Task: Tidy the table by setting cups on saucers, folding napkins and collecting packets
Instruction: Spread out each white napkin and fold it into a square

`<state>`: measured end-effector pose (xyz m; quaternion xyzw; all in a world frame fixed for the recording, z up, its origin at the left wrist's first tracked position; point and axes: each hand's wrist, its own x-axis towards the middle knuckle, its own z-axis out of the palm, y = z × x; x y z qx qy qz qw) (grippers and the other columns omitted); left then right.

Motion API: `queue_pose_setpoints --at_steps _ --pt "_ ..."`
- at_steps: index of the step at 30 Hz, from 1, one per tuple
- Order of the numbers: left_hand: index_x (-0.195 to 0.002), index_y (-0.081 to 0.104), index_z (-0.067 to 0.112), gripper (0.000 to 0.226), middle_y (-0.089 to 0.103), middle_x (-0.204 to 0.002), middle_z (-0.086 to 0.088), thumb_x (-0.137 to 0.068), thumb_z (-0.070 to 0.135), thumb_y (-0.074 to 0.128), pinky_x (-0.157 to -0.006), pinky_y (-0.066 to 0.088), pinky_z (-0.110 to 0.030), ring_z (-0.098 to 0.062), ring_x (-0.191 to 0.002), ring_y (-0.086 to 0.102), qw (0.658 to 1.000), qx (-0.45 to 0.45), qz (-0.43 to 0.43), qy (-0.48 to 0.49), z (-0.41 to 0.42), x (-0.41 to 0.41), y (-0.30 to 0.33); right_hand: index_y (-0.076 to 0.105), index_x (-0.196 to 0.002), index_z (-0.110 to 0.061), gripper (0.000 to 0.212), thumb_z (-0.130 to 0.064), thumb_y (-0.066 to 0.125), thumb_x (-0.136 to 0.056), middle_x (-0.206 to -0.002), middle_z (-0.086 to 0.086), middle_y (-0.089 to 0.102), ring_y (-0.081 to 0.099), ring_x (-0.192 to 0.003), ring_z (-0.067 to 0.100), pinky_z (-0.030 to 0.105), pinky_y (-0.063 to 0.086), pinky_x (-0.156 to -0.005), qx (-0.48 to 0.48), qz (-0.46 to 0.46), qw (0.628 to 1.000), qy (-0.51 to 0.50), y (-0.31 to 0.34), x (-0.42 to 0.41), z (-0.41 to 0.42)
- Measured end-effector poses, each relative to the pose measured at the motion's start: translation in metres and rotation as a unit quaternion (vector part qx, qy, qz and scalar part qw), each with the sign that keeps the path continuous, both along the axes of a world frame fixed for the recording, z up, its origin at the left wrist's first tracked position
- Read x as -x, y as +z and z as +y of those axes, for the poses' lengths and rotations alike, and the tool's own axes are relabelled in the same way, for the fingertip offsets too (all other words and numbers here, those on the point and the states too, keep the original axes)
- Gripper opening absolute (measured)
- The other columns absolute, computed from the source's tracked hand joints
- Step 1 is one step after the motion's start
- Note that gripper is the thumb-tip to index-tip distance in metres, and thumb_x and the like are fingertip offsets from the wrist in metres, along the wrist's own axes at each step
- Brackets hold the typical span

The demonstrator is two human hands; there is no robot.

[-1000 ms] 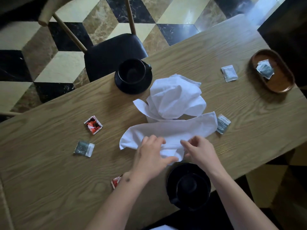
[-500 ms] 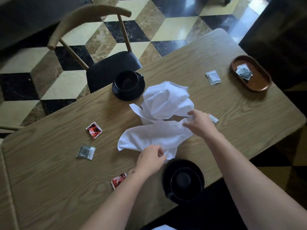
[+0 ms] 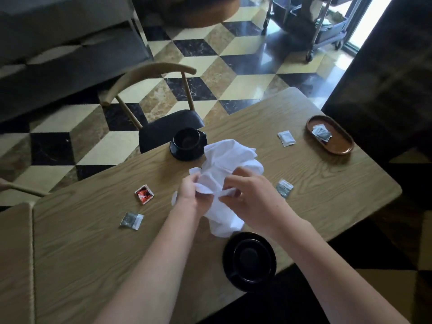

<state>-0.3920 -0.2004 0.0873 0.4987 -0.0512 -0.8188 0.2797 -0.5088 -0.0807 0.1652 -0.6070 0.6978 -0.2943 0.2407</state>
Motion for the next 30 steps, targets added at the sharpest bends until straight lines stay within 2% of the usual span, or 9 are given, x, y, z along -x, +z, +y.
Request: queue_pose_setpoints --at_steps 3,5,9,14,16,20,24,27,30 --pt "-0.091 0.066 0.008 0.025 0.07 -0.081 -0.01 -0.098 0.029 0.053 -0.066 0.062 -0.031 -0.023 -0.071 0.071 0.992 0.07 -0.018 0.099 -0.005 -0.008 0.036 0.058 -0.129 -0.021 0.046 -0.03 0.075 -0.087 -0.124 -0.007 0.054 0.064 -0.089 0.015 0.038 0.054 -0.08 0.02 -0.025 0.983 -0.183 0.003 0.001 0.002" --pt "-0.094 0.067 0.009 0.029 0.071 -0.08 -0.013 -0.095 0.037 0.06 -0.066 0.062 -0.035 -0.025 -0.069 0.073 0.982 0.147 -0.07 0.1 0.002 -0.01 0.063 0.044 -0.138 -0.019 0.07 -0.046 0.077 -0.083 -0.124 -0.007 0.055 0.063 -0.099 0.012 0.037 0.056 -0.079 -0.072 -0.155 0.958 -0.231 0.009 -0.006 -0.002" --pt "-0.087 0.075 0.014 0.034 0.074 -0.079 -0.005 -0.089 0.046 0.064 -0.064 0.056 -0.034 -0.023 -0.073 0.072 0.926 0.315 -0.208 0.032 0.025 -0.012 0.114 0.068 -0.099 -0.015 0.079 -0.086 0.057 -0.068 -0.095 0.006 0.077 0.074 -0.066 0.018 0.03 0.059 -0.055 -0.291 -0.481 0.816 -0.135 0.034 -0.037 -0.014" --pt "-0.078 0.077 0.011 0.035 0.074 -0.065 -0.012 -0.084 0.044 0.066 -0.056 0.057 -0.035 -0.028 -0.061 0.074 0.836 0.473 -0.274 -0.047 0.052 -0.038 0.164 0.066 -0.094 -0.013 0.081 -0.086 0.067 -0.058 -0.074 0.004 0.059 0.051 -0.058 0.016 0.026 0.035 -0.052 -0.187 -0.622 0.751 -0.123 0.066 -0.068 -0.033" --pt "-0.073 0.075 0.006 0.031 0.073 -0.064 -0.012 -0.087 0.032 0.067 -0.047 0.052 -0.026 -0.022 -0.056 0.071 0.823 0.507 -0.254 -0.031 0.055 -0.056 0.175 0.067 -0.094 -0.014 0.055 -0.065 0.069 -0.074 -0.079 0.008 0.058 0.05 -0.059 0.017 0.028 0.034 -0.054 -0.129 -0.61 0.761 -0.178 0.082 -0.08 -0.04" --pt "-0.077 0.075 0.01 0.022 0.065 -0.063 -0.004 -0.08 0.031 0.069 -0.056 0.047 -0.029 -0.019 -0.058 0.06 0.886 0.419 -0.185 0.066 0.049 -0.111 0.187 0.062 -0.079 -0.012 0.019 -0.024 0.058 -0.093 -0.068 0.005 0.058 0.053 -0.049 0.012 0.022 0.04 -0.042 -0.068 -0.529 0.827 -0.178 0.12 -0.12 -0.049" --pt "-0.094 0.062 0.017 0.036 0.066 -0.09 0.0 -0.067 0.039 0.07 -0.09 0.052 -0.031 -0.016 -0.092 0.063 0.929 0.352 -0.043 0.108 0.032 -0.201 0.186 0.061 -0.083 -0.015 0.015 -0.021 0.061 -0.097 -0.068 0.001 0.058 0.059 -0.049 0.008 0.022 0.049 -0.048 0.02 -0.482 0.865 -0.135 0.152 -0.185 -0.051" --pt "-0.087 0.059 0.01 0.011 0.067 -0.072 -0.005 -0.093 0.019 0.056 -0.06 0.058 -0.024 -0.015 -0.064 0.068 0.942 0.233 0.083 0.227 0.019 -0.28 0.187 0.063 -0.091 -0.016 0.01 -0.021 0.061 -0.099 -0.074 0.002 0.056 0.056 -0.059 0.011 0.026 0.05 -0.055 0.07 -0.503 0.856 -0.092 0.167 -0.236 -0.051" --pt "-0.075 0.058 0.009 0.022 0.058 -0.062 -0.003 -0.095 0.009 0.048 -0.049 0.052 -0.019 -0.012 -0.051 0.058 0.927 0.196 0.146 0.285 0.01 -0.356 0.185 0.071 -0.085 -0.02 0.013 -0.027 0.067 -0.095 -0.066 -0.003 0.055 0.053 -0.059 0.011 0.025 0.049 -0.054 0.097 -0.539 0.834 -0.064 0.176 -0.277 -0.053"
